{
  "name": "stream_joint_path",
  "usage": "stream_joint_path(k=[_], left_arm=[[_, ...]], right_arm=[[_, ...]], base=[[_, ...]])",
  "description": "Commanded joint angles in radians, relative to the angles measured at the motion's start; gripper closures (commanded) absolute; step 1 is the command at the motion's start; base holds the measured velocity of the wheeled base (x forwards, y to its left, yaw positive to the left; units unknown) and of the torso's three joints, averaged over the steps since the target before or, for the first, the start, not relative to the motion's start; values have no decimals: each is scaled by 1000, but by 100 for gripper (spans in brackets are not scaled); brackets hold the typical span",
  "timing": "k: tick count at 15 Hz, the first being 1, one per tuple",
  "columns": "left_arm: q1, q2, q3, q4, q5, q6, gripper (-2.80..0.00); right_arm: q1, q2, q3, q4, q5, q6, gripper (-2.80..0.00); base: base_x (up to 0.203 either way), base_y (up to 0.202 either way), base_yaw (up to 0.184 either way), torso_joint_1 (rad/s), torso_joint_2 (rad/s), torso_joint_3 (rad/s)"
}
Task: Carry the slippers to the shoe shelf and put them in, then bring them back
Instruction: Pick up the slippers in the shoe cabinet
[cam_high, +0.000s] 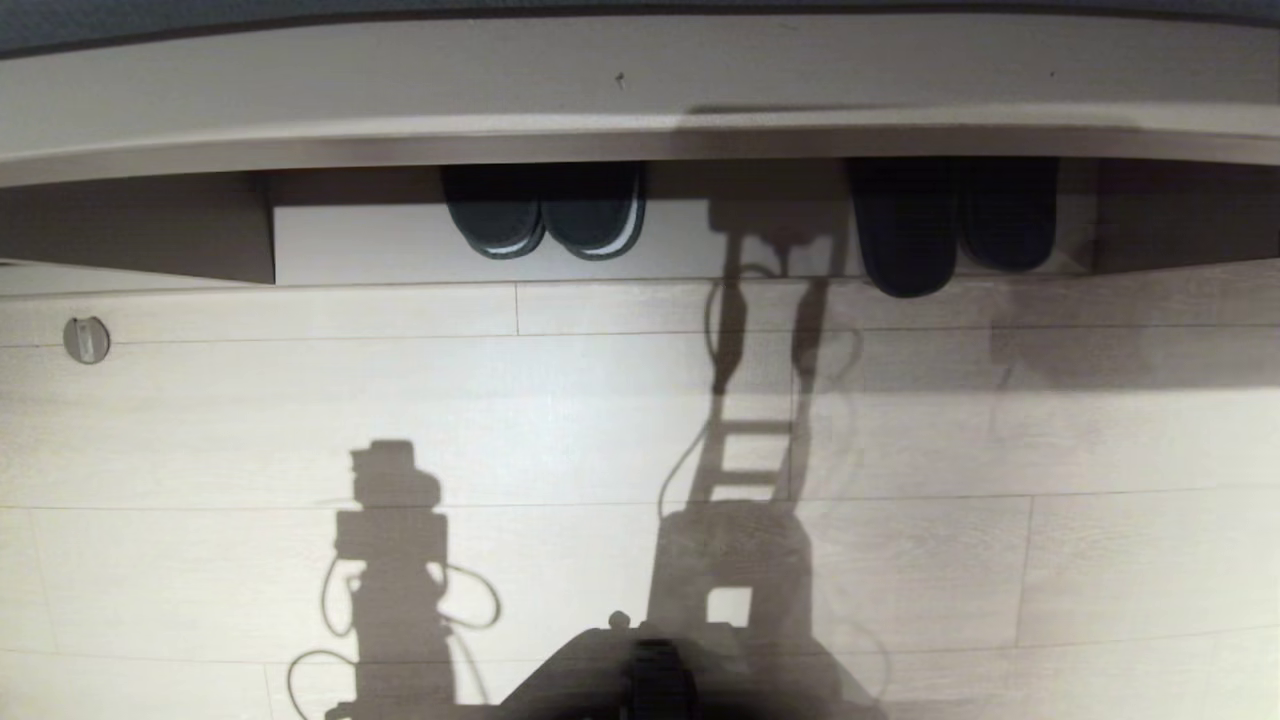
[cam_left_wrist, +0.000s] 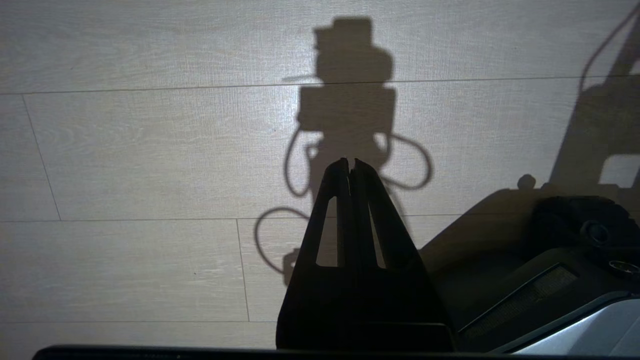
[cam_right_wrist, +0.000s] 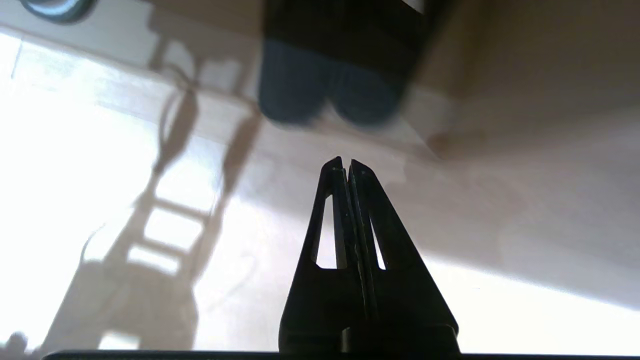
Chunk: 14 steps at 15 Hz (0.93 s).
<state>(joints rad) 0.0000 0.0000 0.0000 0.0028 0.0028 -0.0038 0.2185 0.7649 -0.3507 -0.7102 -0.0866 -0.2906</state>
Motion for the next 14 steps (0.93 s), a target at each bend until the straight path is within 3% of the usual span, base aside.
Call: stream_joint_path(k=[1,4,8,10,12,14], left_arm=[[0,-1,0,0,0,-1,0],[0,0,0,0,0,-2,0],[0,0,0,0,0,-1,0],[0,0,0,0,0,-1,0],[0,0,0,0,0,-1,0],[0,0,0,0,0,-1,0]], right_arm=[[-60,-282,19,186,1,19,0],[-212,-492,90,360,53,93,0],[-222,-683,262,467,189,133,0],[-223,-770,353,535,261,191,0],[-225,-768,352,572,198,212,0],[-225,-767,351,702,107,203,0]], base=[[0,0,0,0,0,0],[0,0,0,0,0,0],[0,0,0,0,0,0],[0,0,0,0,0,0],[0,0,0,0,0,0],[0,0,0,0,0,0]])
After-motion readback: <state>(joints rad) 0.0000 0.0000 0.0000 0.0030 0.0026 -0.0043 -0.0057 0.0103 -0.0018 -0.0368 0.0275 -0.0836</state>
